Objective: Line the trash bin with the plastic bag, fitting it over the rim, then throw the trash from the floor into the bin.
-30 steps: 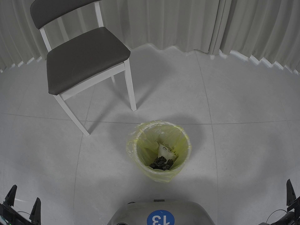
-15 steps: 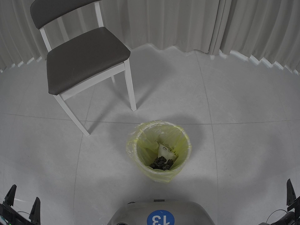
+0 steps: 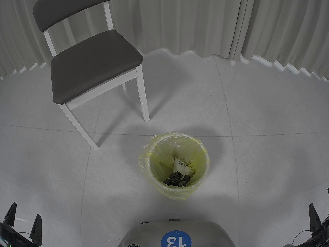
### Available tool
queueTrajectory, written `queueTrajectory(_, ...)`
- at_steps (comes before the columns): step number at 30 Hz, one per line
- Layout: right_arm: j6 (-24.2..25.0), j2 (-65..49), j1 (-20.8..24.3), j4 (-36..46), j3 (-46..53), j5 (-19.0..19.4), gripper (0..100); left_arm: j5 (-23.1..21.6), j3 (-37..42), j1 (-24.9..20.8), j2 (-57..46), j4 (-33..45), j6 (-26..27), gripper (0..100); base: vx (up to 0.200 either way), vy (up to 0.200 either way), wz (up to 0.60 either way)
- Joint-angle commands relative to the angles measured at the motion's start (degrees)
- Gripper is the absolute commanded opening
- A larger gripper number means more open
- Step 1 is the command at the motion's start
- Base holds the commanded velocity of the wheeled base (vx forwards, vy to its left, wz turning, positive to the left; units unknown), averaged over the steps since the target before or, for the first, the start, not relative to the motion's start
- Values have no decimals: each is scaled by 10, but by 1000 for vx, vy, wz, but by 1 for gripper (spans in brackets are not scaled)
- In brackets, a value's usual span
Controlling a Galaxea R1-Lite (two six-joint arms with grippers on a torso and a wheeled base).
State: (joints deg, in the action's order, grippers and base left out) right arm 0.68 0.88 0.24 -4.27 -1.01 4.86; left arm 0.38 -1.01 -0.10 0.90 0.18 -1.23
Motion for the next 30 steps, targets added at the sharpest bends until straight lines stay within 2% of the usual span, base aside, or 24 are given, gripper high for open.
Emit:
queueTrajectory(1,1,-5,0,0,10,16,100,1,10,0,-8,0,3,100,0,0,0)
queueTrajectory(7,10,-5,0,0,10,27,100,0,10,0,-8,0,6,100,0,0,0)
queueTrajectory(15,-42,-5,0,-2,10,23,100,-3,10,0,-9,0,12,100,0,0,0)
queueTrajectory(17,-47,-5,0,3,10,8,100,-2,10,0,-8,0,12,100,0,0,0)
queueTrajectory(20,-45,-5,0,0,10,-69,100,0,10,0,-8,0,5,100,0,0,0)
queueTrajectory(22,-32,-5,0,0,10,-100,100,-4,10,0,-9,0,13,100,0,0,0)
queueTrajectory(25,18,-5,0,2,10,-72,100,-3,10,0,-9,0,12,100,0,0,0)
queueTrajectory(26,23,-5,-1,3,10,-53,100,-4,10,0,-9,0,13,100,0,0,0)
queueTrajectory(30,22,-5,-1,2,10,-21,100,-4,10,0,-9,0,13,100,0,0,0)
